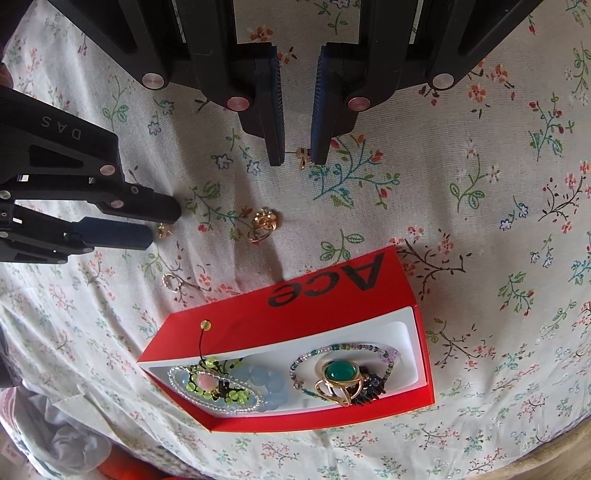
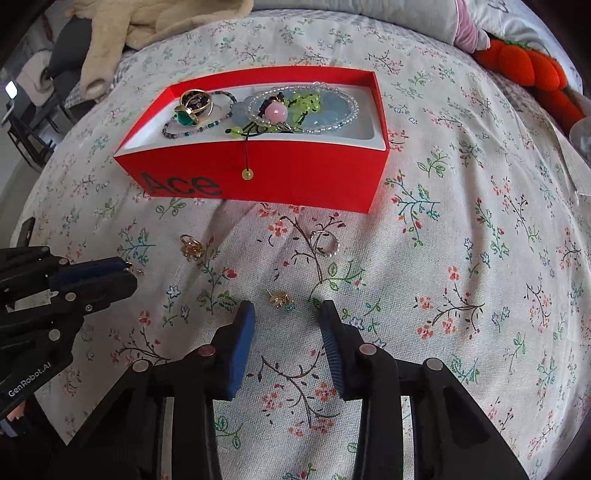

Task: Organize jewelry

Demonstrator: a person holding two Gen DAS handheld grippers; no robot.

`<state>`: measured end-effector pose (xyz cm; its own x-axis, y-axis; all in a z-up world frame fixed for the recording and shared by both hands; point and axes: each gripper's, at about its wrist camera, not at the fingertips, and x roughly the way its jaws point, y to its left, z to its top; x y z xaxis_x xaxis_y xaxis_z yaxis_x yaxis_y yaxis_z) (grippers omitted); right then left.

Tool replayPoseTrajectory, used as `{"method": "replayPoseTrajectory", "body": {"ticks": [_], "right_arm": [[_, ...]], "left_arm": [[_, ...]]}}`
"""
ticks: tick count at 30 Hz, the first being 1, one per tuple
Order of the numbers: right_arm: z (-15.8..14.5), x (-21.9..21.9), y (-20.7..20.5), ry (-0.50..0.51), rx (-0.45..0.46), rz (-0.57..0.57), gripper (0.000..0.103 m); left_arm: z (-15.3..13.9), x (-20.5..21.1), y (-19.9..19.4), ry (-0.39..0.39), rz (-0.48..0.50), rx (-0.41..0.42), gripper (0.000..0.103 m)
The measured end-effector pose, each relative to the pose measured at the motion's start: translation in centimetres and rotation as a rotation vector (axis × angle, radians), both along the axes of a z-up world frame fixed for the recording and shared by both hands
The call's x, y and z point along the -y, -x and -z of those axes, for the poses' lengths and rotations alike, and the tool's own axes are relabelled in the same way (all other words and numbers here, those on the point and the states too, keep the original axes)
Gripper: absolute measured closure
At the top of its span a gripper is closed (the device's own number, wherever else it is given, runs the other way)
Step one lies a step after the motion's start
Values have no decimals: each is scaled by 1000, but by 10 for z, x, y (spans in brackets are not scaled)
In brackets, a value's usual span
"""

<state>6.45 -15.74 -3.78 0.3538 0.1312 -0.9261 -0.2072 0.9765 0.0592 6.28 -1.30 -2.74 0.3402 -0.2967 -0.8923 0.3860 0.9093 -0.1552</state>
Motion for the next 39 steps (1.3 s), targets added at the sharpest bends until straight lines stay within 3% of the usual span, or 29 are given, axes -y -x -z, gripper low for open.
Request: {"method": "replayPoseTrajectory", "body": {"ticks": [10,24,39], "right_arm": [[-1,-5,0,10,9,-22,91],[-9,-1,2,-2,11,-3,94],[-61,20,-10,-85,124,58,94]], "left_arm": [[-1,0,1,-2,-6,7,94],[-16,-8,-5,26,-31,37,94],[-54,-17,-29,100,-97,123,94]]}}
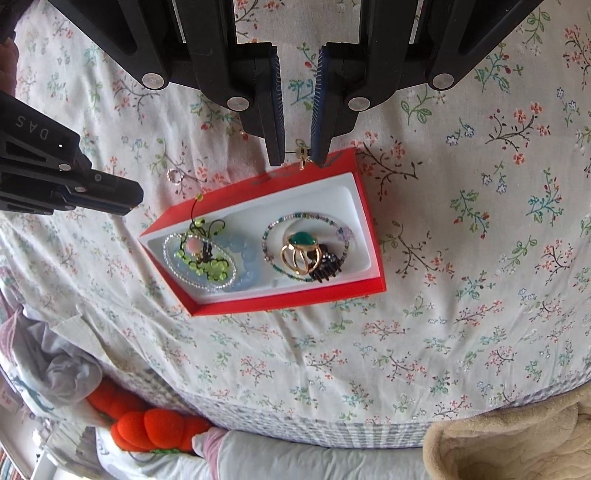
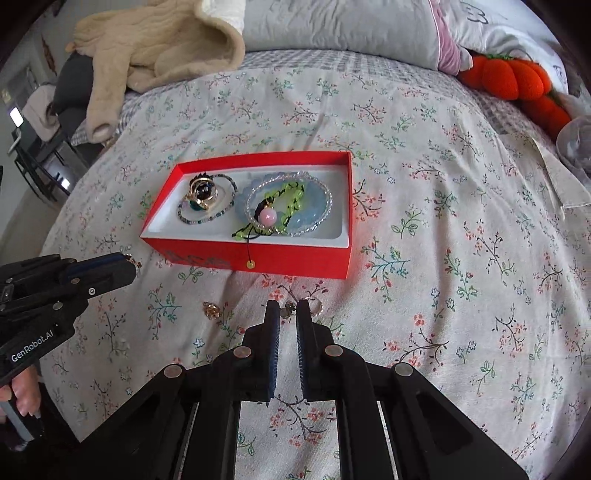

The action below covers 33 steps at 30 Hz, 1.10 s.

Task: Organize jewelry
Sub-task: 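Drop the stud into the box with left tool while right tool drops star stud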

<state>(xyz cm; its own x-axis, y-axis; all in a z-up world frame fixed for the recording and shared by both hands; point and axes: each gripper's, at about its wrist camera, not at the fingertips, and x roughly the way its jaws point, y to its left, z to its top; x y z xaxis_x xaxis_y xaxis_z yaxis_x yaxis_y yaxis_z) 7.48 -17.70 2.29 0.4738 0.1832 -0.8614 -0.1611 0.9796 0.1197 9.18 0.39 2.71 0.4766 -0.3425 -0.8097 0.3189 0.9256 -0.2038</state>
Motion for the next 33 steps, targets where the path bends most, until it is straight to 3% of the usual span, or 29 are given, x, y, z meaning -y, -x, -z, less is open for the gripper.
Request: {"method": "replayPoseTrajectory", "body": {"ticks": [8,19,22,24,30,33], "right_arm": [[-16,9,-18,-51,46,36,94],[-14,11,-41,-98,57,57,93],[-12,13,-45,-102,55,63,93],[-11,14,-48,-103,52,66,93],[-8,20,-52,-142,33,96,92],[-8,23,-53,-151,27,114,78]], "left_arm": [[1,8,-17,-8,-11,31,94],[12,10,-36,-22,-50,37,92],[10,10,-36,-23,-51,38,85],[9,10,-35,-30,-51,41,74],[6,7,-29,-44,-51,38,67],[4,5,-27,-49,-52,37,63]]}}
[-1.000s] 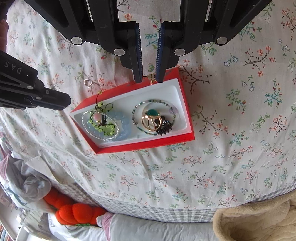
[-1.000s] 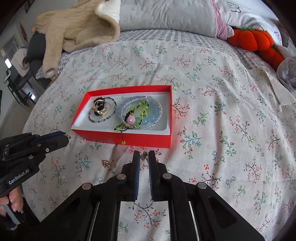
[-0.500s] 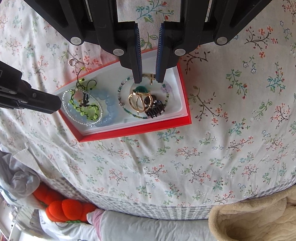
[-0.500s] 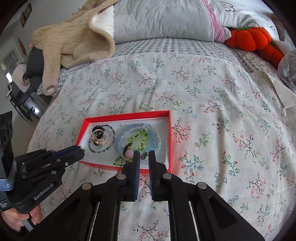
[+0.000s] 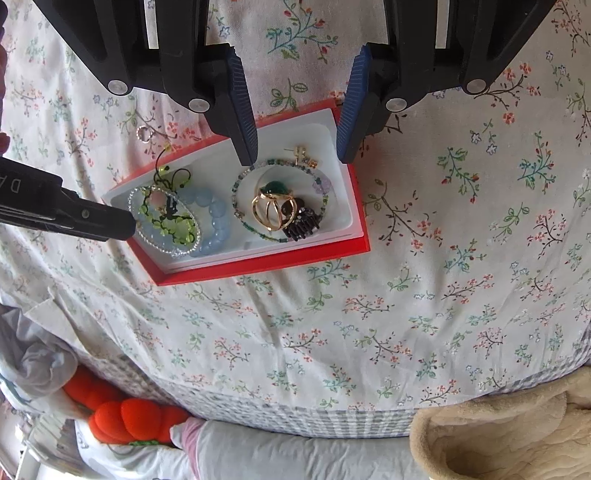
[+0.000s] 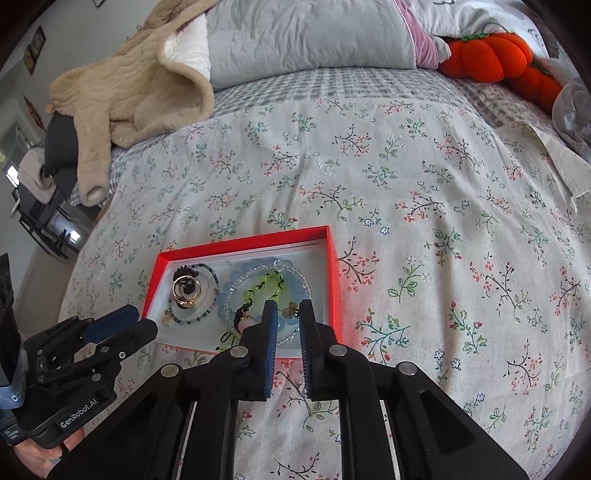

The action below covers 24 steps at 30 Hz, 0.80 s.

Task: Organize jewelry

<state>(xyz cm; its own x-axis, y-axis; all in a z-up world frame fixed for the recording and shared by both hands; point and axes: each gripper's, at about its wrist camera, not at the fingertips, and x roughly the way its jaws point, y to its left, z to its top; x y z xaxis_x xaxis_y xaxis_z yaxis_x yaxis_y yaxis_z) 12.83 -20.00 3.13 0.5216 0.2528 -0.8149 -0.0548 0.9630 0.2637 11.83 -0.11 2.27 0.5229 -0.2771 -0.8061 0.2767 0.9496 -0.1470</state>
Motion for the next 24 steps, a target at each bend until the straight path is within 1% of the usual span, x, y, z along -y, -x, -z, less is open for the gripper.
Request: {"method": "replayPoseTrajectory", "body": {"ticks": [1,2,3,5,9,13,15,16,18,20,24], "right_arm": [[0,1,1,-5,0,3,68],[-1,2,1,-9,2,6,61],[-2,3,2,-12,7,7,59],[-5,3,4,-7,15,6,59],[-8,4,9,-5,19,-5,58],[-8,7,18,20,17,-5,51],[-8,9,23,37,13,-6,49],[-7,10,25,43,13,-7,48],[-7,12,29,54,11,-9,47],[-6,14,34,62,8,-9,44],[-2,16,41,83,-3,-7,41]], "left_arm": [[0,0,1,-3,2,0,63],[-1,0,3,-8,3,1,62],[-1,0,4,-13,3,2,61],[-1,1,8,-20,6,-1,59],[2,2,14,-34,11,-11,50],[5,2,20,-50,18,-20,45],[6,2,23,-55,16,-23,37],[7,1,24,-56,15,-25,36],[9,1,27,-59,12,-31,29],[12,1,30,-66,9,-36,24],[18,4,36,-97,9,-44,19]]}}
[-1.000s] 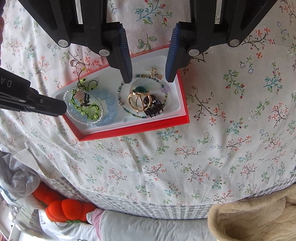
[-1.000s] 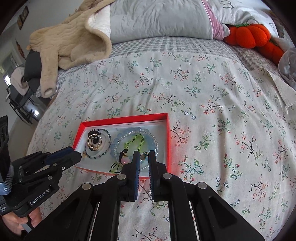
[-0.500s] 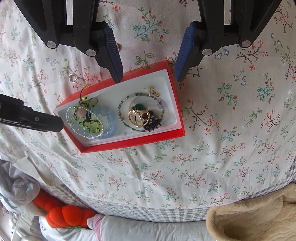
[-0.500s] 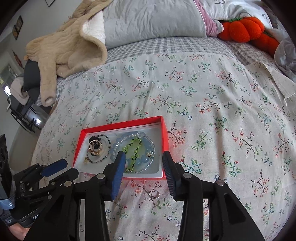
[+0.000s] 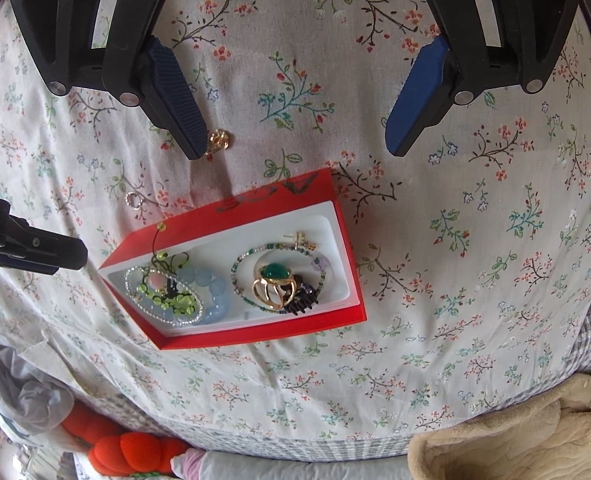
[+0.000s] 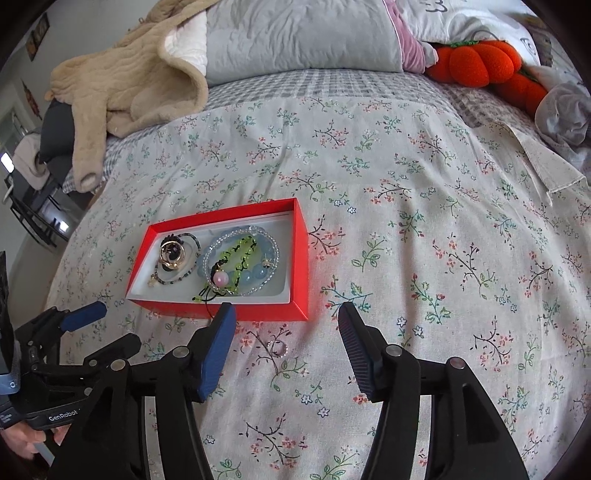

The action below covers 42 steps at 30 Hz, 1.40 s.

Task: Organize jewelry

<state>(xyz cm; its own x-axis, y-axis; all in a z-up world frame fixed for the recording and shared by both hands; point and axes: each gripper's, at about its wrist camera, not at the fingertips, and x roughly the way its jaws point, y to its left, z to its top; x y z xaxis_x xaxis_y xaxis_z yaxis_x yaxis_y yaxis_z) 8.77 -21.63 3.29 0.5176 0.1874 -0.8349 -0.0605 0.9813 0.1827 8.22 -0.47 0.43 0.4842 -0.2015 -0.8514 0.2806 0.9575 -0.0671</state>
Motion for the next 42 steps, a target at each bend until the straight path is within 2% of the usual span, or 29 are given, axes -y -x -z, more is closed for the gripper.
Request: {"method": "replayPoseTrajectory", "body": {"ticks": [6,15,20,26,29,31,33,36,42], "right_arm": [[10,3,11,35,-28,-4,39],[31,-1,26,99,-81,-34,39],[39,2,28,114,-102,-23,39],[46,7,28,115,-124,-9,39],[49,7,28,119,-131,-11,39],[51,8,28,122,-135,-12,39],[52,9,28,124,-138,-11,39],[53,11,29,125,-143,-8,39],[55,15,29,126,-151,-4,39]], "left_arm": [[13,3,7,-35,1,-26,16],[27,4,14,-28,-25,-58,16],[35,10,19,-13,-17,-59,16],[39,20,20,40,14,-38,17],[41,23,17,90,26,-41,25],[42,27,15,122,38,-51,35],[44,31,14,130,46,-56,50],[47,37,12,127,54,-55,59],[49,44,8,119,55,-50,69]]}}
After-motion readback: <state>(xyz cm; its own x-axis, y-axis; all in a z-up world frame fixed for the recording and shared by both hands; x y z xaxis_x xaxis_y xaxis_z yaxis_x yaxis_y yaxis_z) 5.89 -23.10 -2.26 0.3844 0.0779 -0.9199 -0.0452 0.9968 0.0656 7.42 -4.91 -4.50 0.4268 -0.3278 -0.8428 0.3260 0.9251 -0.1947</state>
